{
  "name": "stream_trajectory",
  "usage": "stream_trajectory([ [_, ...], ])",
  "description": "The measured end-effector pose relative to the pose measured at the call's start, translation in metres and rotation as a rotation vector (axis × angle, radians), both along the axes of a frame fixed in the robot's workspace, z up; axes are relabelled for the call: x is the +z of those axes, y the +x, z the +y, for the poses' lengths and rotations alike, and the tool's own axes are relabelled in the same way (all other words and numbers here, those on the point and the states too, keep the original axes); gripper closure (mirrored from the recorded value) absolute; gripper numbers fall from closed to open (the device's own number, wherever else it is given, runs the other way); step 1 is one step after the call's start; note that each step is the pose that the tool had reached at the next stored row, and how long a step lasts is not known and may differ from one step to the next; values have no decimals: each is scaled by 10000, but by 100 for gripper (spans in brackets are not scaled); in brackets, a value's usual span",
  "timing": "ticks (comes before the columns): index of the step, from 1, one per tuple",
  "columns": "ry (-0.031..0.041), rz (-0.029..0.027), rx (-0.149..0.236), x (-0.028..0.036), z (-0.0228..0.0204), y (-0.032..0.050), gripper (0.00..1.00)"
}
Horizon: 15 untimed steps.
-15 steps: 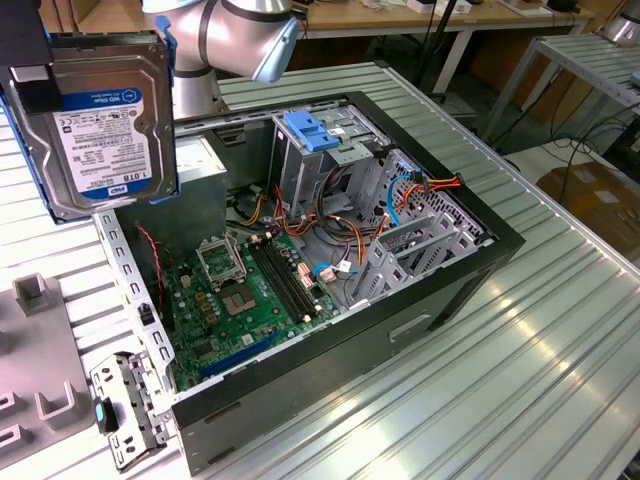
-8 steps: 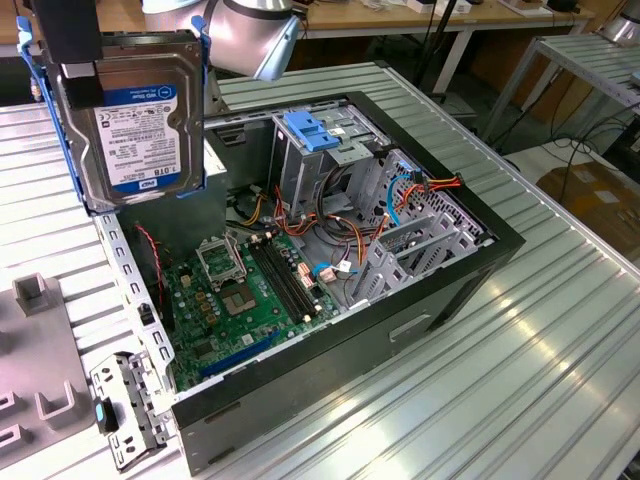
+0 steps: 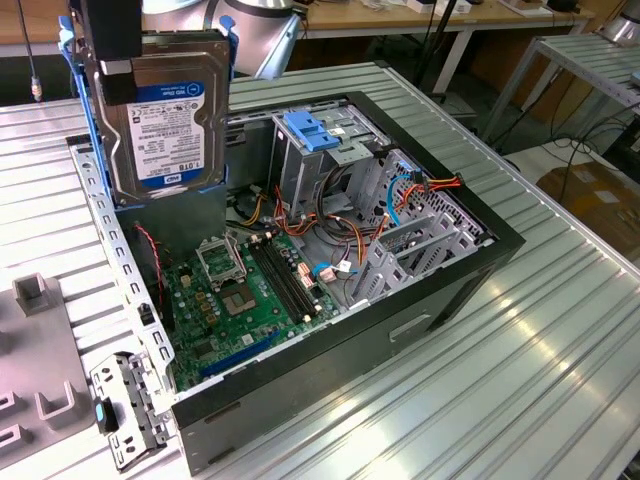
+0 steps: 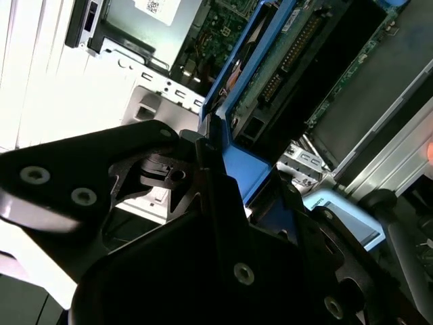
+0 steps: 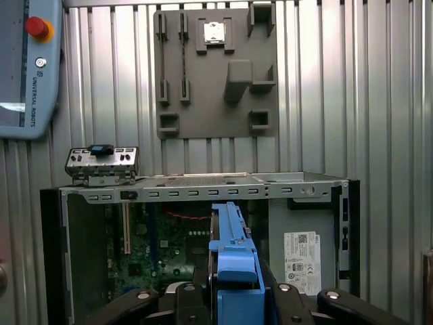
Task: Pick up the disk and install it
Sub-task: 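Pick up the disk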
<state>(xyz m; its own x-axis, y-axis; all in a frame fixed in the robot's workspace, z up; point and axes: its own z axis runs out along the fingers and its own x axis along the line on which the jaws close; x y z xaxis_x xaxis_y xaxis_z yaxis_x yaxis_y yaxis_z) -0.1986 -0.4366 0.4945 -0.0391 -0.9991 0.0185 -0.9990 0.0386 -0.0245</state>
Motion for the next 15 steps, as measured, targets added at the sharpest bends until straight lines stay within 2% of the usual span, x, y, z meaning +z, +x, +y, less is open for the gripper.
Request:
stream_trajectory([
  [4,0,0,-27,-1,-4,77,63],
  [6,-1,1,-46,-1,-6,164,63],
  [13,0,0,-81,-2,-12,326,63],
  [15,-1,1,-95,-2,-13,398,63],
])
